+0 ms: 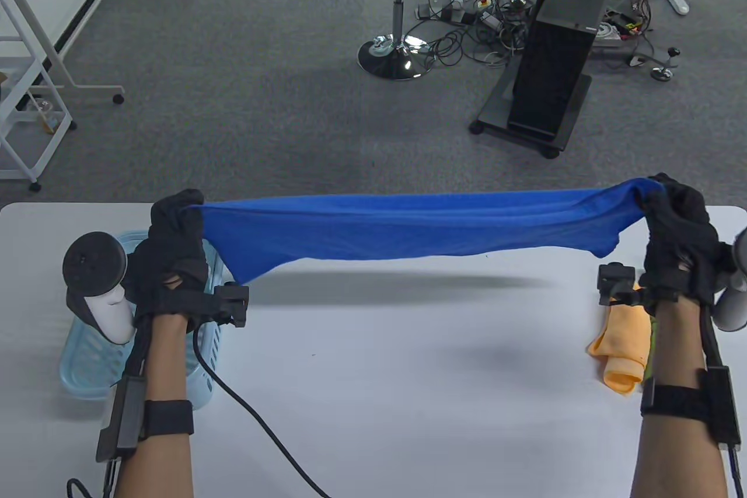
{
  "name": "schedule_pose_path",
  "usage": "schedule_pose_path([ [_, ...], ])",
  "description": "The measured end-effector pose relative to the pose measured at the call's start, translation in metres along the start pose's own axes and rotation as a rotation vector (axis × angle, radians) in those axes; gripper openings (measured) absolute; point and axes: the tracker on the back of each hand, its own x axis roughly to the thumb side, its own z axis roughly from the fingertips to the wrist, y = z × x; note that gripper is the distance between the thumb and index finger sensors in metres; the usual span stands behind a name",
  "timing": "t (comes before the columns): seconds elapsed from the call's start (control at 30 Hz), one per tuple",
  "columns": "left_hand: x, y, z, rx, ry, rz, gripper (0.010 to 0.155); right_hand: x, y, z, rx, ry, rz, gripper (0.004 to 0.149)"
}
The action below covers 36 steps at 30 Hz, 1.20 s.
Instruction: Roll rectangular towel into towel roll
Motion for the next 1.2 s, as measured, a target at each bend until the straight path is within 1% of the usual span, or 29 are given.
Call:
schedule_pose_path([
  [0.03, -0.004, 0.0, 0.008, -0.06, 0.04, -0.092, 0.043, -0.012, -0.009, 0.007, 0.016, 0.018, -0.007, 0.042],
  [0.07, -0.007, -0.001, 0.013, -0.088, 0.07, -0.156, 0.042, -0.021, -0.014, 0.012, 0.028, 0.036, 0.0, 0.043],
  [0.1, -0.011, -0.005, 0.023, -0.107, 0.078, -0.268, 0.041, -0.042, -0.022, 0.022, 0.06, 0.081, 0.022, 0.042],
  [0.17, -0.02, -0.014, 0.04, -0.096, 0.068, -0.45, 0.041, -0.076, -0.031, 0.039, 0.089, 0.167, 0.084, 0.042],
  [0.27, -0.032, -0.027, 0.063, -0.114, 0.077, -0.633, 0.04, -0.125, -0.044, 0.067, 0.123, 0.293, 0.18, 0.043],
  [0.33, -0.038, -0.033, 0.073, -0.149, 0.084, -0.733, 0.04, -0.147, -0.053, 0.081, 0.098, 0.346, 0.194, 0.043],
  [0.4, -0.042, -0.037, 0.081, -0.175, 0.077, -0.816, 0.04, -0.161, -0.061, 0.09, 0.102, 0.382, 0.204, 0.043],
  [0.47, -0.045, -0.039, 0.087, -0.19, 0.081, -0.866, 0.04, -0.165, -0.067, 0.095, 0.102, 0.391, 0.233, 0.043],
  [0.57, -0.049, -0.044, 0.09, -0.195, 0.106, -0.894, 0.04, -0.163, -0.067, 0.094, 0.113, 0.389, 0.275, 0.043],
  [0.63, -0.052, -0.047, 0.09, -0.186, 0.117, -0.924, 0.04, -0.16, -0.065, 0.092, 0.128, 0.393, 0.34, 0.043],
  [0.73, -0.055, -0.056, 0.09, -0.18, 0.137, -1.041, 0.041, -0.158, -0.057, 0.085, 0.138, 0.376, 0.499, 0.044],
  [0.87, -0.056, -0.065, 0.083, -0.168, 0.185, -1.137, 0.042, -0.156, -0.043, 0.073, 0.133, 0.363, 0.608, 0.044],
  [0.97, -0.057, -0.071, 0.076, -0.147, 0.222, -1.201, 0.043, -0.154, -0.029, 0.058, 0.129, 0.35, 0.696, 0.044],
  [1.07, -0.06, -0.075, 0.071, -0.13, 0.253, -1.259, 0.042, -0.152, -0.013, 0.041, 0.127, 0.352, 0.734, 0.044],
  [1.2, -0.064, -0.08, 0.066, -0.127, 0.288, -1.292, 0.042, -0.152, 0.009, 0.024, 0.136, 0.367, 0.783, 0.044],
])
